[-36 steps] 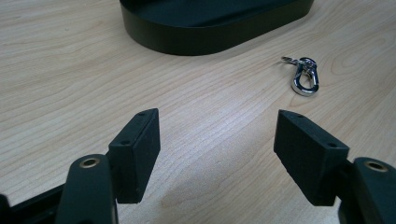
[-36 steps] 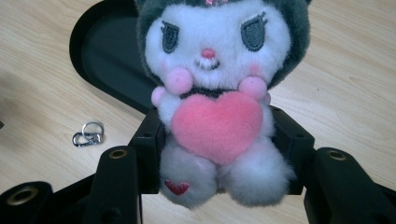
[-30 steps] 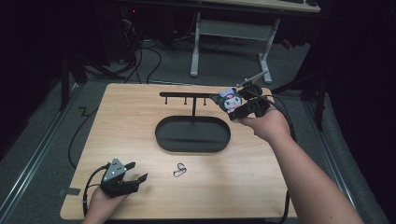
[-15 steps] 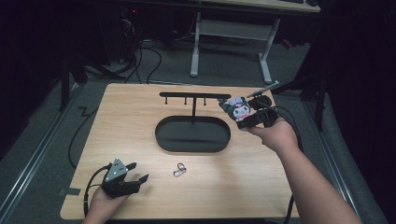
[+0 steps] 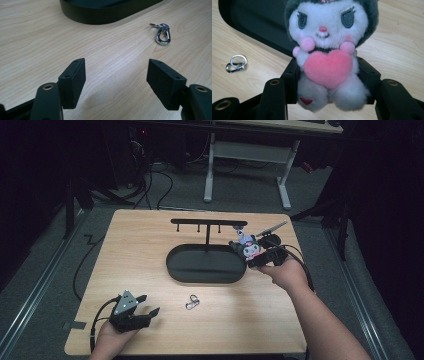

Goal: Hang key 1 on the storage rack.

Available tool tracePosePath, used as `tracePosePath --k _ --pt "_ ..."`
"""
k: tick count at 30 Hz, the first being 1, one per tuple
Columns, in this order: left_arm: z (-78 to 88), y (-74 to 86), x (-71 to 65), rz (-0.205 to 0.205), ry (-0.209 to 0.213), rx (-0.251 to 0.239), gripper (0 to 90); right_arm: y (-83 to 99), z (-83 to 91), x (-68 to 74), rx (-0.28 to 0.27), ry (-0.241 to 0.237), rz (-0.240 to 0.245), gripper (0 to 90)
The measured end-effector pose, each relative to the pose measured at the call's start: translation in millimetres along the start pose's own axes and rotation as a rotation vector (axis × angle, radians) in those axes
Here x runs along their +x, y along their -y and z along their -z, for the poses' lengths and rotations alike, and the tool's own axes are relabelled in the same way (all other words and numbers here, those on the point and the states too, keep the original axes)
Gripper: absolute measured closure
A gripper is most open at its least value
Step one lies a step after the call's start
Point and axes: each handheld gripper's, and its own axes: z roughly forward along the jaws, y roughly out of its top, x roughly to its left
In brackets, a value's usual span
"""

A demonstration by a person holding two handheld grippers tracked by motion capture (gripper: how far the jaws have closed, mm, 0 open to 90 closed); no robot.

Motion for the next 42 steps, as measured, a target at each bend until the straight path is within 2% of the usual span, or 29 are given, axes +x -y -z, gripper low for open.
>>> tracePosePath --k 16,19,22,28,34,42 --pt "0.2 0.2 0.0 -0.005 -0.001 0.001 32.3 -10.7 -26.4 2.9 0.008 0.004 -0.027 45.1" --pt "0.1 0.1 0.0 -0.005 -0.002 0.002 32.3 -11.5 -29.8 2.7 0.009 0.008 -0.029 40.5" --pt "0.1 0.1 0.0 -0.004 -0.002 0.002 32.3 -11.5 -31.0 1.8 0.010 0.008 -0.038 34.6" --pt "-0.2 -0.4 -0.7 -0.005 -0.001 0.003 32.3 -8.9 -25.7 1.0 -0.009 -0.005 -0.041 34.5" --pt "-0.9 -1.6 -1.1 -0.005 0.004 0.007 32.4 -0.2 -19.6 0.6 -0.022 -0.012 -0.044 36.6" --pt "-3.4 -4.0 -3.8 0.010 0.024 0.024 36.5 30.3 -15.9 8.6 -0.054 -0.023 -0.002 52.7"
